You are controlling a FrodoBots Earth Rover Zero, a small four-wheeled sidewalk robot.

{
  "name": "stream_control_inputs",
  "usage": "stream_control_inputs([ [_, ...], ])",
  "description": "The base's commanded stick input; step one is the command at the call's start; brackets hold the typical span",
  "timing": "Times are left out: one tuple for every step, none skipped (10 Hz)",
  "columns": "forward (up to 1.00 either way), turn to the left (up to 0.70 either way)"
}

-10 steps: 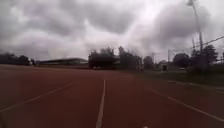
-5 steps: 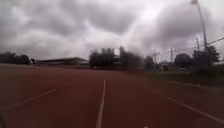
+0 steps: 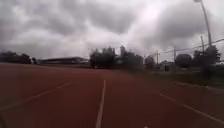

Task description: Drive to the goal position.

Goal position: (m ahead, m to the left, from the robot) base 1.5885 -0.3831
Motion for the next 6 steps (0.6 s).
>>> stream_control_inputs([
  [0.7, 0.0],
  [0.7, 0.0],
  [0.7, 0.0],
  [0.7, 0.0],
  [0.7, 0.0],
  [0.7, 0.0],
])
